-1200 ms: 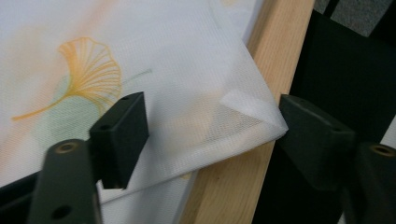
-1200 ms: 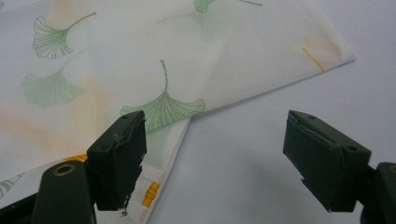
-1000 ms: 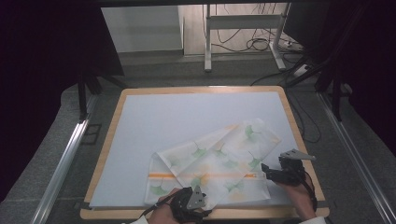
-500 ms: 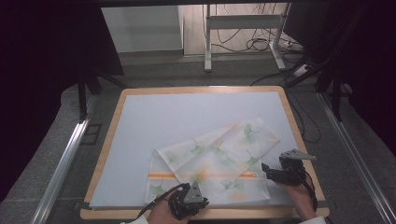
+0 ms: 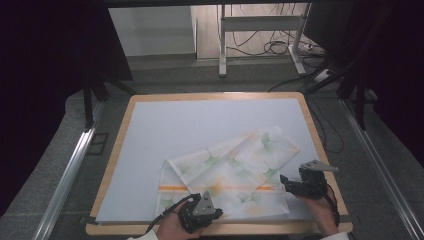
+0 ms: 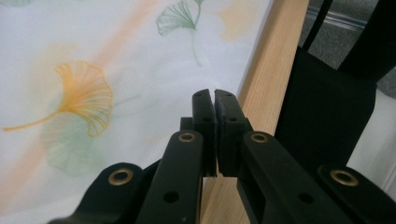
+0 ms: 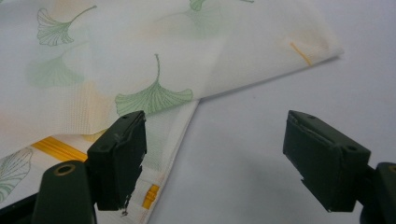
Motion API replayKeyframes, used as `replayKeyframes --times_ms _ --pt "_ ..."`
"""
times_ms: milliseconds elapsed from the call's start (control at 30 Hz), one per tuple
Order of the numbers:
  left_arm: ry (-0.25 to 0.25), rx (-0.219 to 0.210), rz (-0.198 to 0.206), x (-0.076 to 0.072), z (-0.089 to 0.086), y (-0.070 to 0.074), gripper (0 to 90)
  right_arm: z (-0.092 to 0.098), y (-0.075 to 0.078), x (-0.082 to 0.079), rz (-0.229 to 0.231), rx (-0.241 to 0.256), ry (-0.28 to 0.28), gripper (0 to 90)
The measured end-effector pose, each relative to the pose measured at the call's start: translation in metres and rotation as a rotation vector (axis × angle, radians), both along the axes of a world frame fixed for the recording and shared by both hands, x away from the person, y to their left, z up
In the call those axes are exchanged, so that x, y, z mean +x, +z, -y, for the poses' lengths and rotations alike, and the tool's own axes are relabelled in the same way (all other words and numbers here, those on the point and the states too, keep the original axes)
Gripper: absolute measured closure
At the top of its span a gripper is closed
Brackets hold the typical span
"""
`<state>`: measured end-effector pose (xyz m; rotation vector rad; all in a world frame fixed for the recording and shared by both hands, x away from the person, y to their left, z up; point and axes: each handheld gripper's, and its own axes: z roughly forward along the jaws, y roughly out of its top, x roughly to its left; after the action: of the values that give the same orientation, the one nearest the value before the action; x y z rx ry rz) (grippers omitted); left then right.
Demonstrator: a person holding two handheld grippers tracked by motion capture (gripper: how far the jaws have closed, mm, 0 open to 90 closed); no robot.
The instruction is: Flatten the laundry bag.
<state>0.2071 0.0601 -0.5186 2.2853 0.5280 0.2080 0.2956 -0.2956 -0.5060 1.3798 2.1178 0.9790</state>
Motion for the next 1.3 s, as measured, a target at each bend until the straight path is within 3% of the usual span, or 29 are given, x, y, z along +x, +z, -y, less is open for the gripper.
replayKeyframes --times_ms 433,867,1300 --pt "0.042 -0.047 0.028 0.011 -0.011 0.012 89.1 -0.001 0.0 0.0 -0.001 -0.003 -0.004 21.7" --pt "0.069 -0.061 0.066 0.022 -0.014 0.021 89.2 -0.002 0.001 -0.001 -0.001 -0.001 0.003 21.7" --pt "0.105 -0.07 0.069 0.033 -0.023 0.026 89.2 -0.002 0.0 -0.001 -0.008 0.001 0.002 21.7"
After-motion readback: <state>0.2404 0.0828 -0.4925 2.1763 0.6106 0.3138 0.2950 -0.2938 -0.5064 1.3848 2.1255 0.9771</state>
